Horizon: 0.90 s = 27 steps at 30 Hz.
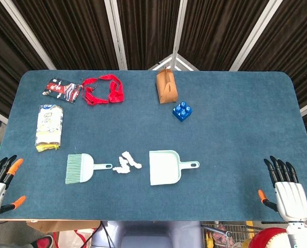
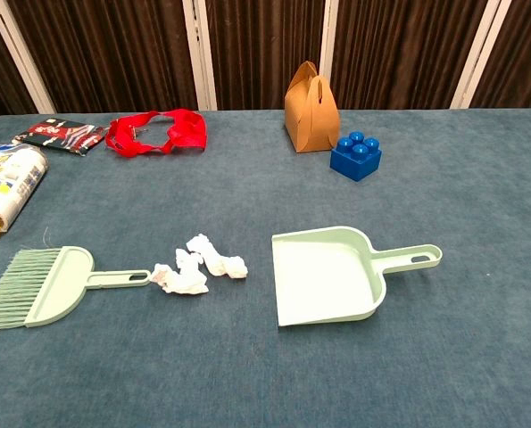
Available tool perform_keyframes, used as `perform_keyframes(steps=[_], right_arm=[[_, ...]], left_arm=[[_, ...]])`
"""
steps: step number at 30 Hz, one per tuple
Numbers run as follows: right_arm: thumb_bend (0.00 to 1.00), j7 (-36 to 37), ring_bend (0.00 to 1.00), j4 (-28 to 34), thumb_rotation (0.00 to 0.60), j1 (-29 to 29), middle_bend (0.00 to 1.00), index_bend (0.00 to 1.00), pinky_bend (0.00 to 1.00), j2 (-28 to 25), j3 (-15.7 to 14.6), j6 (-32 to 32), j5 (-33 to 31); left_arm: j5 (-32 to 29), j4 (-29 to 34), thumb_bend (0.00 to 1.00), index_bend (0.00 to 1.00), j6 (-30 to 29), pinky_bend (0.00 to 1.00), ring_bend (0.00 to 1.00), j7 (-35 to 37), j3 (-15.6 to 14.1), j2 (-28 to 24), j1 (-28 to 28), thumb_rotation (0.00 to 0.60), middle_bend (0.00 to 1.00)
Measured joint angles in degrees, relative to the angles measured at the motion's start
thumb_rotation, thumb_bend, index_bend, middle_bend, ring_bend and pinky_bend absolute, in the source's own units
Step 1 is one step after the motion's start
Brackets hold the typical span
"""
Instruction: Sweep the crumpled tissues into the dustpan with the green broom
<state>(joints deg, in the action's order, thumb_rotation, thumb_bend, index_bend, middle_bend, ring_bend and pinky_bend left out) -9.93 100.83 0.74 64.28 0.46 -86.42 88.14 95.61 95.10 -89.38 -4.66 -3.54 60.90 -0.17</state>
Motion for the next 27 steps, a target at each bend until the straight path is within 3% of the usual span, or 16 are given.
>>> perform_keyframes(steps=[21,22,24,27], right_arm=[[0.34,0.41,0.0,1.63,0.6,0.93,0.0,0.0,0.02,-0.86,-0.34,3.23,-0.92],[0.34,0.36,0.02,1.71,0.6,1.21,0.01,0.0,0.08,-0.84,-0.24,3.59,-0.96],[0.34,0.02,0.14,1.82,0.6,2.06,0.13,0.0,0.29,-0.65,0.12,4.58,-1.11],[0.34,-1.09,0.52,1.86,0.6,3.39,0.5,0.0,0.62,0.2,1.14,5.81,-1.8]], left_arm=[[-0.1,0.19,0.0,0.0,0.27,0.0,0.0,-0.2,-0.06,-0.13,-0.07,0.6,0.0],[-0.14,0.24,0.0,0.0,0.26,0.0,0.0,-0.16,-0.06,-0.15,-0.05,0.6,0.0],[-0.06,0.36,0.0,0.0,0.28,0.0,0.0,-0.19,-0.09,-0.24,-0.07,0.6,0.0],[0.41,0.34,0.0,0.0,0.27,0.0,0.0,-0.36,-0.19,-0.27,-0.15,0.6,0.0]])
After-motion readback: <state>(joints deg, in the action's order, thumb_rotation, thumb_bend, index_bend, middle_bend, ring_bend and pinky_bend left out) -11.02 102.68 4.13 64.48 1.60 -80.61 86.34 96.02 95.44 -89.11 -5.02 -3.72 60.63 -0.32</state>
